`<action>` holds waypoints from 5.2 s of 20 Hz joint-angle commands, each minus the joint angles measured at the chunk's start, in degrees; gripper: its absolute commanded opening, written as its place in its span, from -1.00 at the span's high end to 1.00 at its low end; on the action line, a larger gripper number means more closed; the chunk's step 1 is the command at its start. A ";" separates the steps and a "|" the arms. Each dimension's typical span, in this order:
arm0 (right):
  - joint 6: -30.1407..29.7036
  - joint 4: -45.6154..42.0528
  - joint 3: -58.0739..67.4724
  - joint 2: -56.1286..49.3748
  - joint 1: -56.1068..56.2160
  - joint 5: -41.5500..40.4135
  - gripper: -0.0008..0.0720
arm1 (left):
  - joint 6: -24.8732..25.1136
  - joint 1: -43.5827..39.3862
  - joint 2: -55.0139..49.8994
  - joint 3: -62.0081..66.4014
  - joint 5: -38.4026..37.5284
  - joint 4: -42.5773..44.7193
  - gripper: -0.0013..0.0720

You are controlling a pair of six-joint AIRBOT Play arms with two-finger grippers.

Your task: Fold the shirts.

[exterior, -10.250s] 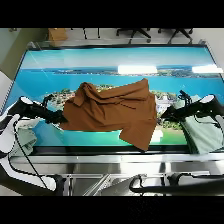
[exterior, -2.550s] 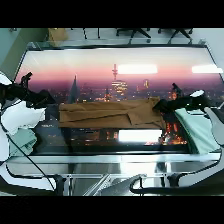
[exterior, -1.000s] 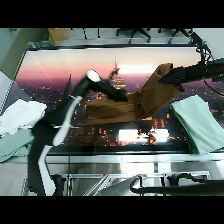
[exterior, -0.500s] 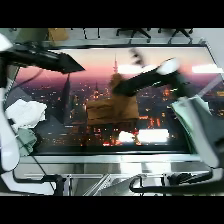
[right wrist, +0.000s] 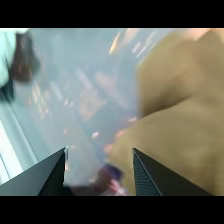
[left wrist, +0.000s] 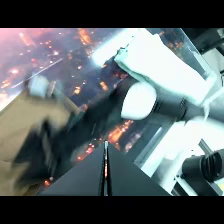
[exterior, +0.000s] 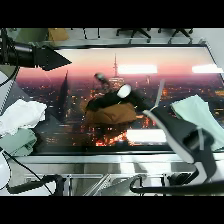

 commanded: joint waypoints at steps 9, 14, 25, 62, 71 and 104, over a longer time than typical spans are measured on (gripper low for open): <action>9.66 -15.19 -4.96 2.47 -32.20 21.73 -0.84 | 0.02 -1.38 0.37 -0.02 -0.35 -0.11 0.92; 4.85 -7.45 -5.16 -6.71 -28.81 20.76 -0.84 | 0.02 -1.38 0.37 -0.02 -0.33 -0.11 0.92; 0.37 1.11 0.04 -9.81 -20.94 25.35 0.89 | 0.07 -1.38 0.31 -0.02 0.39 -0.11 0.92; 46.69 -9.81 18.86 12.44 -71.01 24.33 0.90 | 2.27 -1.38 -1.49 -0.04 -1.22 0.22 0.92; 34.47 -1.62 18.88 6.32 -64.22 14.91 0.90 | 2.43 -1.38 -3.98 -0.02 -2.05 0.13 0.92; 41.64 -40.26 -21.33 37.62 -86.51 49.29 0.87 | 5.90 -8.76 -6.71 -0.02 -5.25 -0.09 0.92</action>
